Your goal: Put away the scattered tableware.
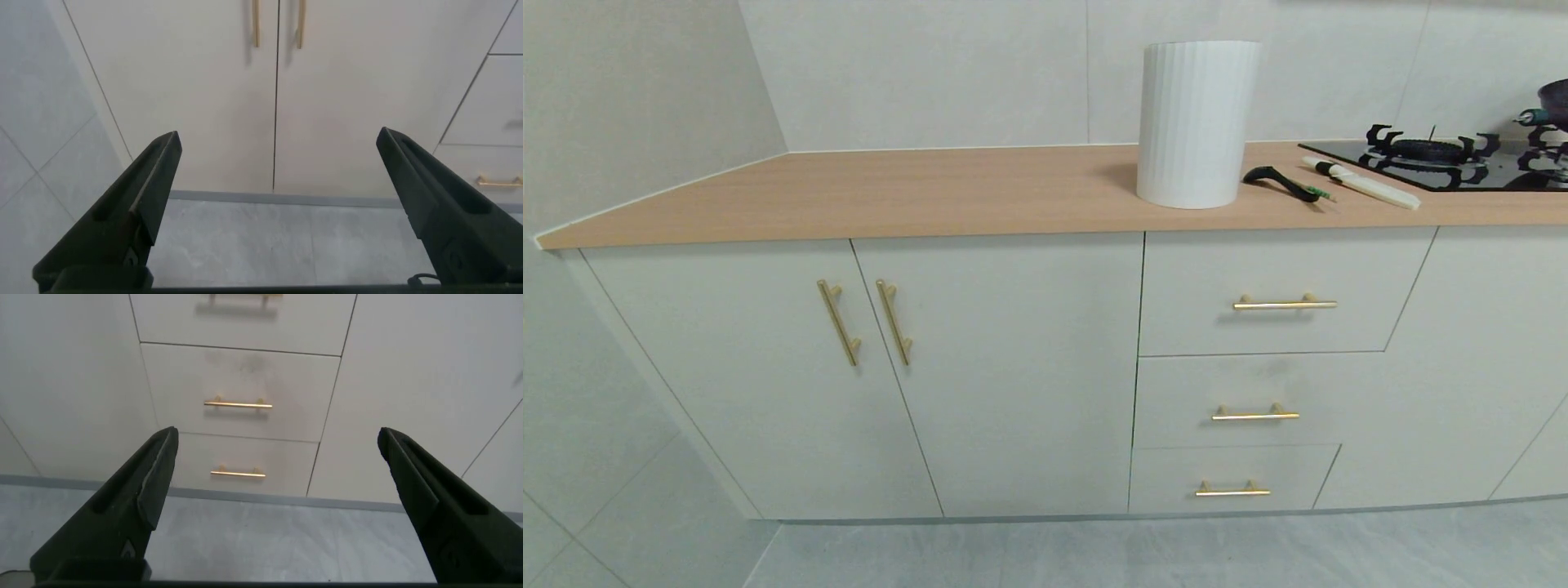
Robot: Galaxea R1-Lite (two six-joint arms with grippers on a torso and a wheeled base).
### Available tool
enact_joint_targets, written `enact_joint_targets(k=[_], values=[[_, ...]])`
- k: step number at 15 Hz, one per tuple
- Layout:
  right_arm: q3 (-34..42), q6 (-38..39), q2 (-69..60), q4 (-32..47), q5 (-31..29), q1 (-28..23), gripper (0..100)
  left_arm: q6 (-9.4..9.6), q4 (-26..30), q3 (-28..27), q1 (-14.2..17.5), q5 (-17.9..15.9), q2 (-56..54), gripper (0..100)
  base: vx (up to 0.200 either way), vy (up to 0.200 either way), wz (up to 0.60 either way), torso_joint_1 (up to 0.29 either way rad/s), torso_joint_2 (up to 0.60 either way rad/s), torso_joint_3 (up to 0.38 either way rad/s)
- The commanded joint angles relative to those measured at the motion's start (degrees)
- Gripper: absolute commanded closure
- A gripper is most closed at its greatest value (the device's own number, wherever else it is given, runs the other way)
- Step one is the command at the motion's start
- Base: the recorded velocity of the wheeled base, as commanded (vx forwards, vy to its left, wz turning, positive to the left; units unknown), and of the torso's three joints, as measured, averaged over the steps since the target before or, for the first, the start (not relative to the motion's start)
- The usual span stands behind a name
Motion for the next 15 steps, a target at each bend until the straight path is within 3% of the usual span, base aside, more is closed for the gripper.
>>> enact_joint_targets(k=[1,5,7,12,15], values=[[0.0,-0.2,0.1,0.0,0.0,0.0,0,-0.04,0.0,0.0,0.0,0.0,0.0,0,0.0,0.0,0.0,0.0,0.0,0.0],[0.0,-0.3,0.0,-0.5,-2.0,0.0,0,0.05,0.0,0.0,0.0,0.0,0.0,0,0.0,0.0,0.0,0.0,0.0,0.0],[-6.6,1.2,3.3,-1.3,-1.6,1.0,0,-0.04,0.0,0.0,0.0,0.0,0.0,0,0.0,0.0,0.0,0.0,0.0,0.0],[-12.9,1.8,26.4,-1.1,0.7,2.0,0,-0.04,0.0,0.0,0.0,0.1,0.0,0,0.0,0.0,0.0,0.0,0.0,0.0],[-23.7,1.8,51.0,-1.1,6.5,1.9,0,-0.04,0.0,0.0,0.0,0.0,0.0,0,0.0,0.0,0.0,0.0,0.0,0.0]])
